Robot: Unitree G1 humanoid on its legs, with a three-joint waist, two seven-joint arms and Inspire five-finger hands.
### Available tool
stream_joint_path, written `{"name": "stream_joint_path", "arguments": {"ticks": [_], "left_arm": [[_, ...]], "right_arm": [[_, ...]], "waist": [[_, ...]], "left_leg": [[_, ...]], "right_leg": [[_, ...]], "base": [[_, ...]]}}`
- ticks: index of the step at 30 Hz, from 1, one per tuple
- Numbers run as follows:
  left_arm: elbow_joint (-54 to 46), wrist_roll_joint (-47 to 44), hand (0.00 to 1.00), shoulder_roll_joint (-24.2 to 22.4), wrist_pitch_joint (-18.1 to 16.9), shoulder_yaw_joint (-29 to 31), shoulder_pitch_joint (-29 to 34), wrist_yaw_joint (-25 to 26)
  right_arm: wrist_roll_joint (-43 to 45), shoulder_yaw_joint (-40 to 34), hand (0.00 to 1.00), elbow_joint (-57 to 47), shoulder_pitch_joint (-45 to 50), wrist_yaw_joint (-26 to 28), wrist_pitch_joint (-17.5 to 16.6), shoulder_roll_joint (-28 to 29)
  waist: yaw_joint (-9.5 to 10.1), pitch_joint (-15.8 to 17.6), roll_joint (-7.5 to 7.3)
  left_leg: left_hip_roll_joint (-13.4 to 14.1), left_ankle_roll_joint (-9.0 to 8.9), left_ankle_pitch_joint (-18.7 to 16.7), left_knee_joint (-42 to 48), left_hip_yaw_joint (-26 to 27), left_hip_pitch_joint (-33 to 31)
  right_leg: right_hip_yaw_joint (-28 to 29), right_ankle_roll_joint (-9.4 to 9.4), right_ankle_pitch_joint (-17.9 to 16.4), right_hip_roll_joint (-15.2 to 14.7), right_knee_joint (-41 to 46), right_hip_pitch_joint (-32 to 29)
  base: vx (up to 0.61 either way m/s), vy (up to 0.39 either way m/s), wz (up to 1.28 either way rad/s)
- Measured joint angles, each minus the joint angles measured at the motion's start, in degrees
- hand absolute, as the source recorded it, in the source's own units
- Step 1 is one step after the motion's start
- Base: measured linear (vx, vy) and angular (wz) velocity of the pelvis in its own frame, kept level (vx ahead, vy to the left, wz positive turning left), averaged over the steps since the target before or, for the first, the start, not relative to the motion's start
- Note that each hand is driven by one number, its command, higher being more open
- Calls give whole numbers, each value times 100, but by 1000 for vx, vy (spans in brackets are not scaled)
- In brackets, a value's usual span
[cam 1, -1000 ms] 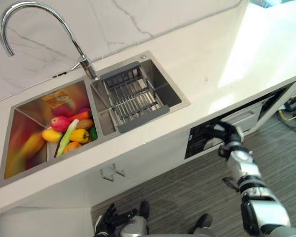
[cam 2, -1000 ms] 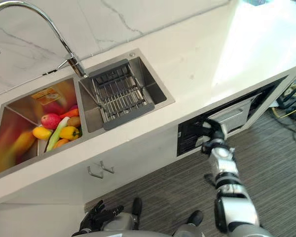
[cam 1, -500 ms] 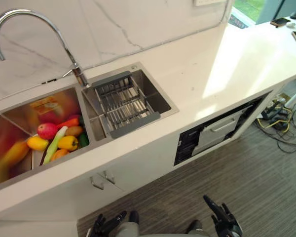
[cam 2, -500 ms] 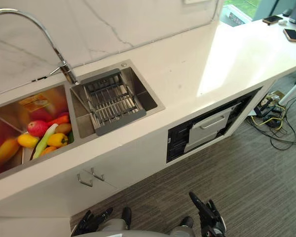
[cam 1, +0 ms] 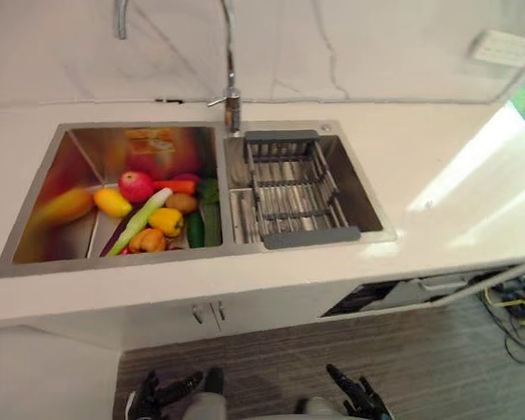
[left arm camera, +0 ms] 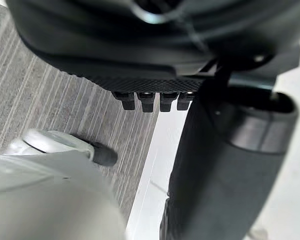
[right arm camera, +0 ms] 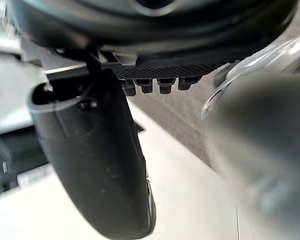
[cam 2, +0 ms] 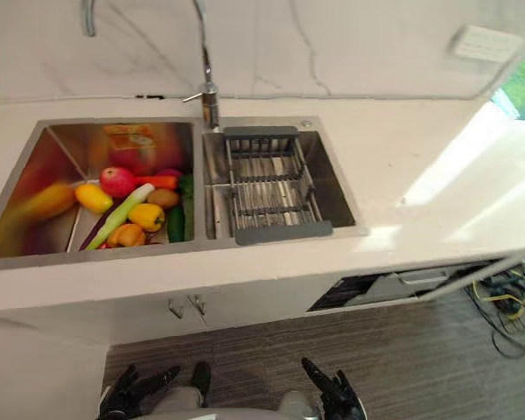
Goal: Walk over to the sink, pick up the cup, carry it to the dishwasher, place the cup inside the dishwasher, then close the dishwasher door
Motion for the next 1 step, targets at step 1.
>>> {"name": "stream_joint_path", "arguments": {"ticks": [1], "left_arm": [[-2,0,100,-48,29,110,-13,1]], "right_arm": [[-2,0,100,-46,-35,-8,-31,15]], "waist": [[-15,25,36]], "left_leg": [[10,17,-20,-20,-102,58]], "right_leg": [[41,-3,2,6,244,-25]], "base": [[78,-7,27]]}}
